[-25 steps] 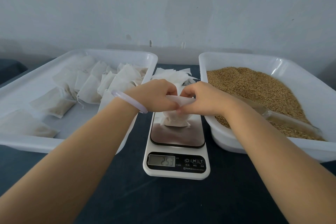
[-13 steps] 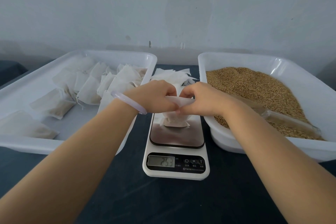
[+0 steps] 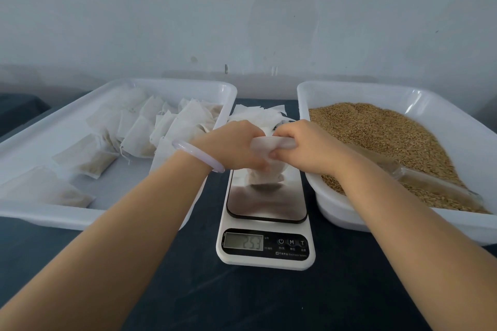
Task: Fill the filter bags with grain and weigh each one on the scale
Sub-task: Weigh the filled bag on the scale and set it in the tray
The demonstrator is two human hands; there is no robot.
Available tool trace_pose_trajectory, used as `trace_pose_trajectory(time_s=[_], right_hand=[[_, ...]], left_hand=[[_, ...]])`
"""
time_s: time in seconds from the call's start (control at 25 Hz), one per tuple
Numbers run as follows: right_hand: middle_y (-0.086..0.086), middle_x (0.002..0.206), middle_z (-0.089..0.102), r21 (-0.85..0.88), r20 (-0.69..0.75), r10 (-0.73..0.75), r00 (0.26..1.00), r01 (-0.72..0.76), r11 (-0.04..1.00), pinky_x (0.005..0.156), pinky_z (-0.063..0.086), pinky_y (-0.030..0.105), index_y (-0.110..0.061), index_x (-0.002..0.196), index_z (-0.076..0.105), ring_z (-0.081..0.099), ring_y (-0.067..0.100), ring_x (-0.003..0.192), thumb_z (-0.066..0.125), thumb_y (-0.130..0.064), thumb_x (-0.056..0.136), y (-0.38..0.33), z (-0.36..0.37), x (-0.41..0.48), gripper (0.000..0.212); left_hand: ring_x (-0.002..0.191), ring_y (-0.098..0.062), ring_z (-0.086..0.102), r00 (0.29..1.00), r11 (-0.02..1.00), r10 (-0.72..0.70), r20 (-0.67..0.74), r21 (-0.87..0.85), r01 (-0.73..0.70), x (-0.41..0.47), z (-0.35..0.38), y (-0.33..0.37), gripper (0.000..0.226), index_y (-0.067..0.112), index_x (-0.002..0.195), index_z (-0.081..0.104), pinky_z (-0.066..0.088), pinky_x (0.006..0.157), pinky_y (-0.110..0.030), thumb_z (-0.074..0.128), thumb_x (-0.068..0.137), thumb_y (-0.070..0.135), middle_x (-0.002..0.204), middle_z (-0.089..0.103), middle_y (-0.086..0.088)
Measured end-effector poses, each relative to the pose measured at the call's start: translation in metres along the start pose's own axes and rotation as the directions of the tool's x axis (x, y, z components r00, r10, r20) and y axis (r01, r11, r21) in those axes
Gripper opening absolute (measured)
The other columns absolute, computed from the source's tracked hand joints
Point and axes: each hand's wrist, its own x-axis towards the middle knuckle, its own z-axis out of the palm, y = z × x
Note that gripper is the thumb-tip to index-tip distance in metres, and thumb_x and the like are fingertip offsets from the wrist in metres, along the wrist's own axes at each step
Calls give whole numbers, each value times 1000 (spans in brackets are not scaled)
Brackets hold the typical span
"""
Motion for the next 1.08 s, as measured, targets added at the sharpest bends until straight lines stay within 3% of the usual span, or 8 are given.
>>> trace_pose_trajectory(time_s=[0.2, 0.4, 0.48, 0.68, 0.8, 0.92, 1.0, 1.08], right_hand=[[-13, 69, 60, 92, -120, -53, 991, 64, 994, 52, 36, 16, -31, 69, 61, 53, -3, 59, 67, -35, 77, 1, 0, 0, 11], [-13, 86, 68, 230, -224, -72, 972, 124, 965, 71, 48, 21, -29, 92, 64, 62, -1, 79, 70, -38, 78, -4, 2, 5, 18], [-13, 88, 67, 227, -199, -99, 975, 144, 963, 72, 46, 17, -25, 97, 64, 62, 1, 81, 69, -35, 81, -10, 9, 11, 20], [-17, 98, 63, 121, -59, -166, 984, 172, 978, 71, 43, 6, -25, 118, 57, 58, -8, 88, 63, -29, 87, -22, 15, 25, 32], [-27, 103, 57, 116, -130, -234, 963, 249, 961, 76, 37, 3, -26, 119, 59, 52, -17, 92, 59, -33, 89, -45, 20, 35, 30], [-18, 110, 57, 80, -29, -265, 964, 266, 961, 83, 38, 21, -23, 115, 63, 51, 1, 101, 51, -32, 94, -78, 37, 50, 26], [0, 98, 64, -3, 119, -205, 972, 207, 978, 73, 45, 32, -13, 101, 66, 58, 19, 88, 47, -26, 94, -94, 46, 63, 23], [9, 90, 63, -121, 248, -115, 962, 148, 982, 64, 44, 31, -11, 99, 67, 57, 23, 78, 46, -18, 92, -104, 51, 74, 23]], left_hand=[[49, -10, 40, 999, 992, -9, -30, -129, 5, -2, -4, -2, 32, 20, 53, 50, 30, 47, -19, 74, 74, 26, 49, 43, 9], [61, -11, 48, 970, 864, -49, -237, -497, -77, -16, -32, -21, 14, 12, 69, 60, 39, 54, -17, 73, 74, 14, 64, 51, 3], [61, -13, 42, 955, 834, -85, -285, -545, -88, -18, -38, -31, 19, 12, 65, 54, 34, 54, -22, 70, 75, 8, 62, 44, 1], [59, -19, 39, 887, 805, -321, -332, -589, 71, -11, -40, -56, 22, 13, 62, 46, 31, 53, -25, 61, 76, 6, 59, 43, -2], [55, -20, 40, 797, 816, -441, -414, -554, 164, -8, -41, -69, 25, 15, 57, 40, 29, 49, -25, 56, 75, 8, 55, 42, 0], [58, -22, 47, 712, 816, -547, -441, -471, 335, -7, -40, -83, 20, 12, 61, 45, 33, 49, -26, 56, 78, 11, 60, 49, -2], [58, -21, 53, 741, 795, -593, -314, -374, 478, -11, -35, -92, 16, 8, 67, 52, 40, 52, -25, 56, 82, 14, 65, 55, -4], [48, -17, 52, 806, 809, -583, -103, -160, 565, -14, -28, -97, 19, 10, 65, 54, 40, 51, -22, 54, 83, 15, 60, 56, -3]])
